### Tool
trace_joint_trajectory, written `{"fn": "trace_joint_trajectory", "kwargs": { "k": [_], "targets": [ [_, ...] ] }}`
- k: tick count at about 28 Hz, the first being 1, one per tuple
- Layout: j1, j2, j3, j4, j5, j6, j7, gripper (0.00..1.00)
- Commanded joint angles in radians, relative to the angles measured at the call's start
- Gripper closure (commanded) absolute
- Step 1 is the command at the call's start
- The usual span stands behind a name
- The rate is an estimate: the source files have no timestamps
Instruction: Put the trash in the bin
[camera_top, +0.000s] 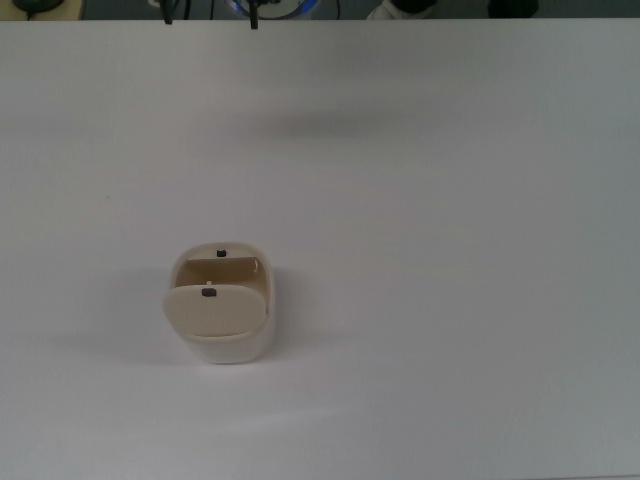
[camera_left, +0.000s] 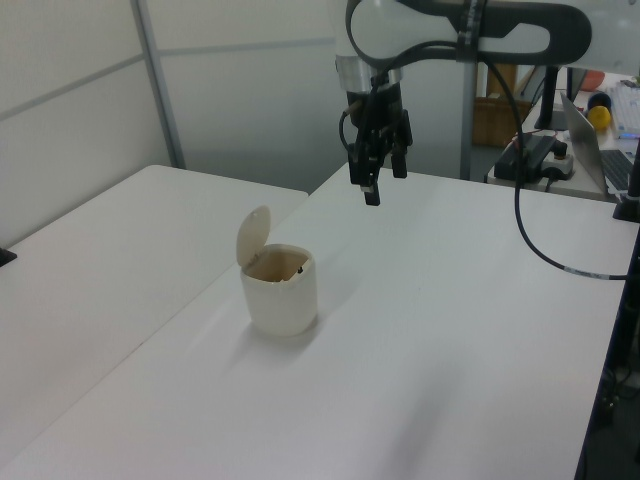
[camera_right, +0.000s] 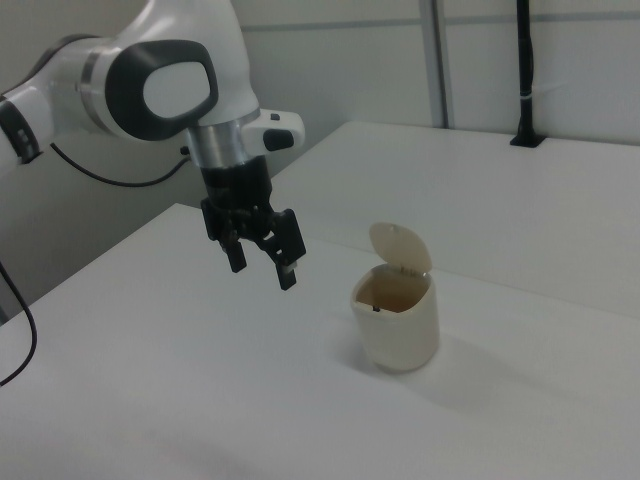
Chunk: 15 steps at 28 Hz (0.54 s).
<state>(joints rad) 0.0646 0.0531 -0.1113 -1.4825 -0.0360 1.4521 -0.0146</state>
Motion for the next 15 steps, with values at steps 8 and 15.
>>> {"fn": "trace_joint_trajectory", "kwargs": {
  "k": [8, 15],
  "targets": [
    [-0.002, -0.013, -0.034, -0.058, 0.034, 0.076, -0.034, 0.0],
    [-0.002, -0.01, -0.034, -0.059, 0.034, 0.077, -0.034, 0.0]
  ]
}}
